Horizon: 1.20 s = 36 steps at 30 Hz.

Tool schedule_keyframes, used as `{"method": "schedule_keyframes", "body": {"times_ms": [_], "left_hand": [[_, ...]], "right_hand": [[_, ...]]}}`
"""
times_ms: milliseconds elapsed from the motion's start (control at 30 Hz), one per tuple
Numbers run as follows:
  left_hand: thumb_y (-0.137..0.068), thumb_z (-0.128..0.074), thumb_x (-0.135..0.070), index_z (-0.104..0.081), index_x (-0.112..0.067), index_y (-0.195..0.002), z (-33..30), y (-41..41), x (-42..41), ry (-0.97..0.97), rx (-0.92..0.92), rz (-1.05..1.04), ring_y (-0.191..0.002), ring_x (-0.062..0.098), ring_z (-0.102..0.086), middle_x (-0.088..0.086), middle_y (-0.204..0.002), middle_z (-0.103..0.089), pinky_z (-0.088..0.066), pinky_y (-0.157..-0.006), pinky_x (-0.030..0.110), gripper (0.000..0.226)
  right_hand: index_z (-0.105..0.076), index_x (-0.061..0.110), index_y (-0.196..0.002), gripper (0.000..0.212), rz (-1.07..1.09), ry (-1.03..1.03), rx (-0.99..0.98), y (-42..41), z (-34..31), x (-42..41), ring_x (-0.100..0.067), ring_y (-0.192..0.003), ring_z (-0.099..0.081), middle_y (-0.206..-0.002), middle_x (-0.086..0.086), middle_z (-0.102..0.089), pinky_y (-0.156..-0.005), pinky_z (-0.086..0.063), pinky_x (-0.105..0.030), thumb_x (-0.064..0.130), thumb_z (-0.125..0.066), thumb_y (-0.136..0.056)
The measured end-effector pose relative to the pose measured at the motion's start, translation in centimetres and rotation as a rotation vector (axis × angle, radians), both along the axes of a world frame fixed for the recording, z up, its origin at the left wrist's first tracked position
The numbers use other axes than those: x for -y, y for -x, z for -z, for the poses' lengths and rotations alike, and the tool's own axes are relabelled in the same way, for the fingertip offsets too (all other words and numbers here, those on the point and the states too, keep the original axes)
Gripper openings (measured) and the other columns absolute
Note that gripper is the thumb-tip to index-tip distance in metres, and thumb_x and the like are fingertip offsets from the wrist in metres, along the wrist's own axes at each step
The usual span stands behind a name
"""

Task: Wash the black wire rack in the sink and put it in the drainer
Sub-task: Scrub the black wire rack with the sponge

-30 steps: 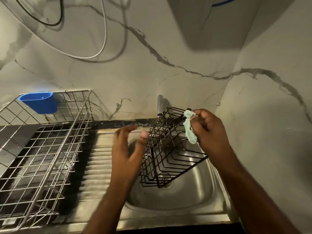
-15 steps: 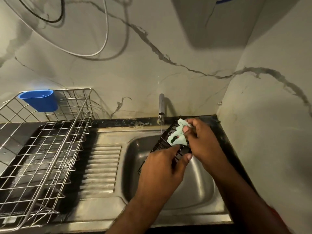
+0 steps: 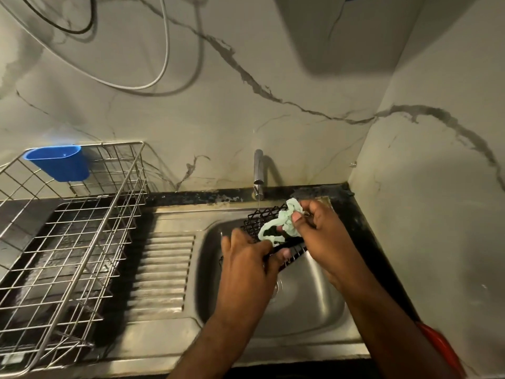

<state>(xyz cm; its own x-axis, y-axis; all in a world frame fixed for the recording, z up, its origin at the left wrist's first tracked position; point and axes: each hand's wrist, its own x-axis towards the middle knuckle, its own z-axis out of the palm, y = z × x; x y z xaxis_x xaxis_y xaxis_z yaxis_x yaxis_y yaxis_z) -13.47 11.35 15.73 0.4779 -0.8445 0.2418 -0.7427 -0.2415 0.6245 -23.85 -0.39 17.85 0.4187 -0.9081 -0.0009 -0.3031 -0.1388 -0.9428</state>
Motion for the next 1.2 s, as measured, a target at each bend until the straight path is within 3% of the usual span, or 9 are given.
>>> {"method": "schedule_keyframes", "body": {"times_ms": [133,333,433,600,700,767,867,1000,1200], "left_hand": [[-0.093,-0.064,-0.046,-0.074,-0.024,-0.095,0.7,-1.1,0.1,-0.009,-0.150,0.051,-0.099,0.008,-0.033,-0.005,-0.105,-0.037,-0.031,-0.082,0.010,0.025],[-0.094,-0.065,-0.034,-0.047,-0.040,-0.067,0.7,-2.0,0.0,0.207,-0.236,0.061,-0.093,-0.001,-0.042,-0.004,-0.094,-0.041,-0.034,-0.078,0.003,0.032],[-0.091,-0.063,-0.039,-0.050,-0.030,-0.070,0.9,-2.5,-0.1,0.269,-0.219,0.096,-0.094,0.001,-0.043,-0.003,-0.093,-0.042,-0.036,-0.081,0.005,0.027],[-0.093,-0.056,-0.049,-0.064,-0.011,-0.082,1.6,-3.0,0.1,0.351,-0.332,0.081,-0.098,0.009,-0.049,-0.001,-0.100,-0.046,-0.040,-0.085,0.009,0.041],[-0.093,-0.055,-0.055,-0.059,-0.011,-0.077,1.5,-2.8,-0.1,0.379,-0.507,0.051,-0.091,0.003,-0.048,-0.004,-0.095,-0.045,-0.042,-0.082,0.012,0.047],[-0.090,-0.060,-0.055,-0.053,-0.008,-0.071,1.7,-2.5,-0.1,0.422,-0.657,0.021,-0.083,0.005,-0.045,-0.003,-0.088,-0.042,-0.043,-0.077,0.016,0.052],[-0.083,-0.071,-0.051,-0.042,0.003,-0.062,2.1,-2.5,0.1,0.495,-0.809,-0.015,-0.082,0.013,-0.041,0.004,-0.084,-0.038,-0.041,-0.080,0.025,0.066],[-0.080,-0.077,-0.034,-0.034,0.002,-0.053,2.3,-2.7,0.3,0.544,-0.779,0.028,-0.084,0.020,-0.040,0.015,-0.086,-0.037,-0.036,-0.076,0.039,0.063],[-0.078,-0.072,-0.021,-0.038,-0.024,-0.052,1.4,-2.5,0.3,0.615,-0.668,0.090,-0.074,0.016,-0.040,0.001,-0.082,-0.039,-0.032,-0.063,0.035,0.043]], "right_hand": [[-0.057,0.026,-0.120,0.019,0.008,0.021,0.086,0.5,-1.2,0.1,-0.006,-0.079,-0.074,-0.104,0.005,-0.072,-0.066,-0.055,-0.021,0.027,-0.050,-0.103],[-0.065,0.021,-0.108,0.016,0.078,-0.157,0.526,0.8,-1.8,0.5,-0.013,-0.100,-0.070,-0.101,0.005,-0.075,-0.083,-0.057,-0.028,0.025,-0.066,-0.093],[-0.065,0.010,-0.116,0.029,0.037,-0.413,0.776,0.8,-1.7,1.0,-0.030,-0.116,-0.065,-0.115,-0.016,-0.069,-0.097,-0.053,-0.040,0.027,-0.062,-0.094],[-0.057,0.015,-0.130,0.038,0.005,-0.638,0.988,1.0,-1.8,1.5,-0.028,-0.105,-0.071,-0.115,-0.006,-0.069,-0.080,-0.060,-0.046,0.029,-0.058,-0.095],[-0.055,0.012,-0.133,0.038,0.037,-0.586,0.943,1.0,-1.7,1.3,-0.016,-0.081,-0.069,-0.110,-0.007,-0.066,-0.057,-0.056,-0.029,0.023,-0.059,-0.097],[-0.063,0.018,-0.116,0.019,0.029,-0.454,0.838,1.0,-1.6,1.4,-0.013,-0.076,-0.064,-0.109,-0.006,-0.067,-0.053,-0.051,-0.023,0.018,-0.061,-0.097],[-0.071,0.028,-0.098,0.021,-0.025,-0.119,0.609,0.8,-1.5,1.2,-0.009,-0.082,-0.060,-0.106,0.002,-0.072,-0.067,-0.050,-0.024,0.009,-0.062,-0.095],[-0.074,0.027,-0.105,0.015,-0.102,0.151,0.348,0.9,-1.5,1.2,-0.003,-0.106,-0.064,-0.116,0.009,-0.071,-0.093,-0.051,-0.030,0.022,-0.065,-0.094],[-0.069,0.028,-0.117,0.030,-0.240,0.352,0.072,-0.4,-1.8,0.4,0.000,-0.110,-0.062,-0.117,0.017,-0.064,-0.094,-0.054,-0.027,0.013,-0.069,-0.091]]}}
